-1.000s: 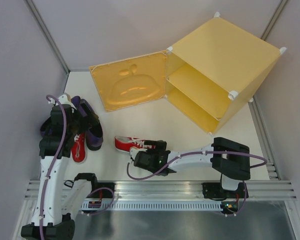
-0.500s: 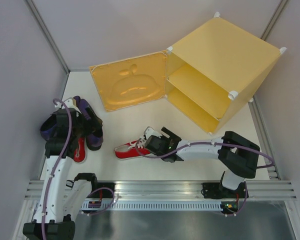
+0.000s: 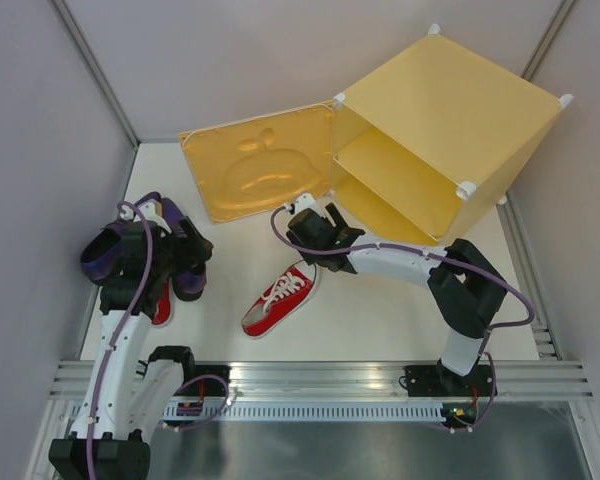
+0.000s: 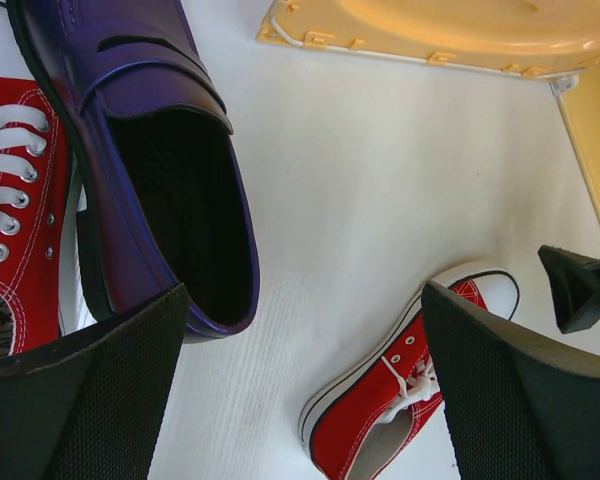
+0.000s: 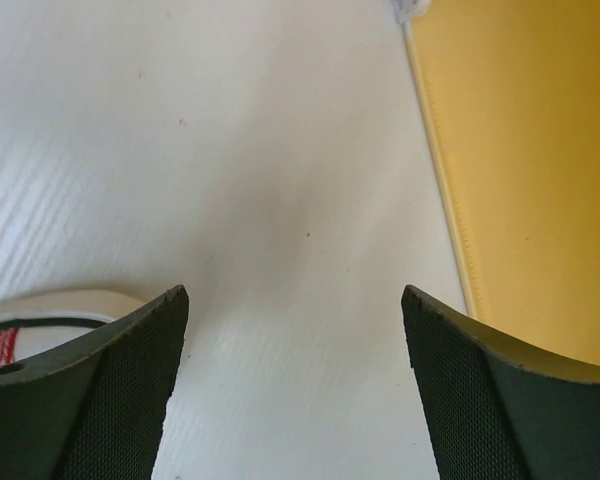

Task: Place and organize the shoes in the shoe cabinet

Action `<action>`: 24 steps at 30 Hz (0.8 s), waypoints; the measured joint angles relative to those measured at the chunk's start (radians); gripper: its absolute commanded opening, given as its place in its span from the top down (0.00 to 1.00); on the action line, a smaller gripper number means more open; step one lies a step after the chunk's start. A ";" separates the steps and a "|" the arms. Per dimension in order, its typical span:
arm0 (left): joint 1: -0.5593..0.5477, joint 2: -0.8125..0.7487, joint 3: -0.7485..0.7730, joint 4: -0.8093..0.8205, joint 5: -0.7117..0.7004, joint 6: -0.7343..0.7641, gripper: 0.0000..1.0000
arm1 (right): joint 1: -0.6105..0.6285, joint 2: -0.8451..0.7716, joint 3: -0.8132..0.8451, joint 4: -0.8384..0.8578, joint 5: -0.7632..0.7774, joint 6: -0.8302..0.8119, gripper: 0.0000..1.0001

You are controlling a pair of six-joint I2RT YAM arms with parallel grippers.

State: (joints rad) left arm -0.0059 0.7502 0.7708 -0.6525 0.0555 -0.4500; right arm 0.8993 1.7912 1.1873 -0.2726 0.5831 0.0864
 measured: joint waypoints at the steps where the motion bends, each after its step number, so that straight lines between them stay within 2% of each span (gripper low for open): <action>1: 0.000 -0.003 0.000 0.005 0.000 0.001 0.00 | -0.004 0.000 0.017 -0.005 0.000 0.010 0.10; 8: 0.000 -0.035 -0.005 0.019 -0.005 0.003 0.00 | 0.056 -0.146 0.021 -0.085 -0.019 0.139 0.12; 13: 0.000 -0.038 -0.008 0.019 -0.021 0.003 0.00 | 0.238 -0.244 0.018 -0.112 -0.047 0.252 0.16; 17: 0.000 -0.053 -0.009 0.014 -0.061 0.003 0.00 | 0.365 -0.194 0.031 -0.133 -0.082 0.364 0.21; 24: 0.000 -0.116 -0.013 -0.006 -0.148 0.003 0.00 | 0.439 -0.017 0.109 -0.180 -0.070 0.559 0.23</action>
State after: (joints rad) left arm -0.0059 0.6342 0.7578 -0.6582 -0.0925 -0.4473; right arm 1.3384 1.7744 1.2968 -0.4522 0.5129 0.6456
